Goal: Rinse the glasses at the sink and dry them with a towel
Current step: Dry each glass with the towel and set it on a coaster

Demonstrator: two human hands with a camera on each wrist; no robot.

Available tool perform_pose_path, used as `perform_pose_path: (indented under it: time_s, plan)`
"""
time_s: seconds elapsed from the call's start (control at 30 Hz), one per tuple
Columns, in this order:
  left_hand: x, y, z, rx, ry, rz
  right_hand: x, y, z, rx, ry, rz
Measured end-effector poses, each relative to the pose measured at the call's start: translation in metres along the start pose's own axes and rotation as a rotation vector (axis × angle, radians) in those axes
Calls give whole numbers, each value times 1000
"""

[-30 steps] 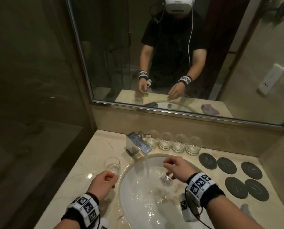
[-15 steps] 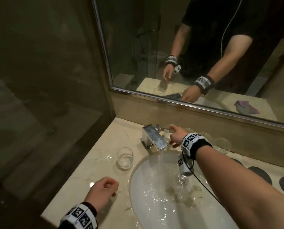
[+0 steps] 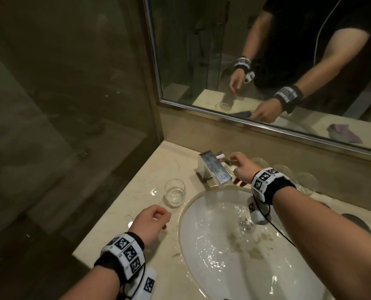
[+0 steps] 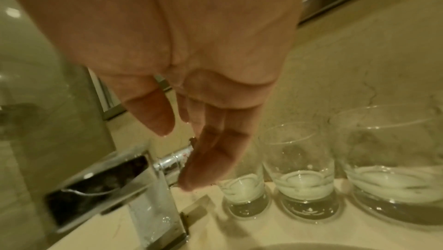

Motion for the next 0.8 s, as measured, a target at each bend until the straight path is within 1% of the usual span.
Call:
perform_pose_path:
  time_s: [0.03, 0.07, 0.17, 0.3, 0.4, 0.47, 0.67, 0.8]
  plan:
    - [2, 0, 5, 14, 1, -9, -2, -6, 1, -21, -11, 25]
    - [4, 0, 10, 31, -2, -21, -3, -14, 2, -32, 1, 79]
    - [11, -1, 29, 96, -17, -65, -5, -49, 17, -1, 116, 248]
    - [33, -4, 56, 177, -24, -141, -3, -113, 45, 84, 246, 238]
    - [68, -14, 75, 229, -38, -242, -12, -161, 68, 144, 299, 297]
    - [98, -27, 88, 264, -26, -342, -22, -192, 88, 194, 314, 358]
    - [180, -84, 112, 361, 6, -610, -47, -278, 155, 409, 345, 571]
    - [212, -115, 121, 402, 35, -714, -61, -322, 187, 557, 276, 683]
Point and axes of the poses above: each hand's wrist, its own y-axis towards the middle knuckle, its own x-axis out of the palm, z = x × y, the point moved 1 cm from there along y, towards the middle knuckle, and after that the axes turned 12 degrees about z, right-handed, at the moved point
